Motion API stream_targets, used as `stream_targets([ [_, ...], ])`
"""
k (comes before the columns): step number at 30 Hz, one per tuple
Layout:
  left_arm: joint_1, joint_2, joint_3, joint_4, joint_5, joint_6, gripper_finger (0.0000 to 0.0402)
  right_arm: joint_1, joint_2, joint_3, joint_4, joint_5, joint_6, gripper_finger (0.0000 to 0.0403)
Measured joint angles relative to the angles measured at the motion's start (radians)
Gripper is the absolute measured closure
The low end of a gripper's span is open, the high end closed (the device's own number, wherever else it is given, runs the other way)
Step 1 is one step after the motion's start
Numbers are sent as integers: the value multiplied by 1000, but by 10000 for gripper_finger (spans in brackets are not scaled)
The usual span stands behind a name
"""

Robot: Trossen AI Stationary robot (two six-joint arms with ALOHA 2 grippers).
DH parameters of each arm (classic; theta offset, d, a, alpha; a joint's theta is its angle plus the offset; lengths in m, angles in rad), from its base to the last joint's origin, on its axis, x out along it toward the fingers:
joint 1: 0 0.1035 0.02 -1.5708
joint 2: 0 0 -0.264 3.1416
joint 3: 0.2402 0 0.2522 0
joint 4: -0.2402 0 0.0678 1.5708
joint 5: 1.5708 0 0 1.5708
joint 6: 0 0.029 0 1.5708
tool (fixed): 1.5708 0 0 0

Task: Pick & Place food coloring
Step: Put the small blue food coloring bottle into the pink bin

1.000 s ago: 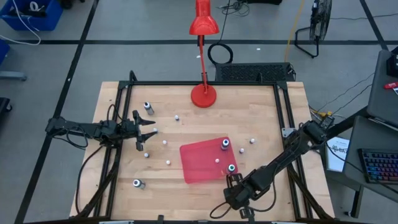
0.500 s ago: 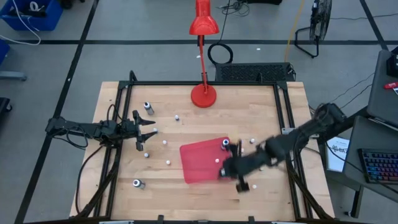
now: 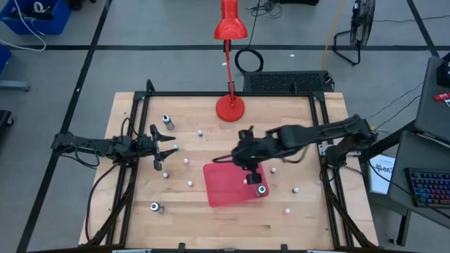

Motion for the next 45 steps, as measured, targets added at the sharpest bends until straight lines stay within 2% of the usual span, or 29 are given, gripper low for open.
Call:
stream_targets([
  [7, 0, 0, 0, 0, 0, 0, 176, -33, 197, -1, -128, -20, -6, 345],
  [12, 0, 0, 0, 0, 0, 0, 176, -34, 310, -1, -98, -69, -34, 345],
  [20, 0, 0, 0, 0, 0, 0, 176, -33, 422, -1, -74, -66, -71, 345],
  [26, 0, 0, 0, 0, 0, 0, 176, -33, 464, -1, -37, -66, -96, 345],
  [37, 0, 0, 0, 0, 0, 0, 176, -45, 463, -5, 22, -67, -125, 337],
  [45, 0, 0, 0, 0, 0, 0, 176, -65, 460, -93, 102, -70, -126, 326],
])
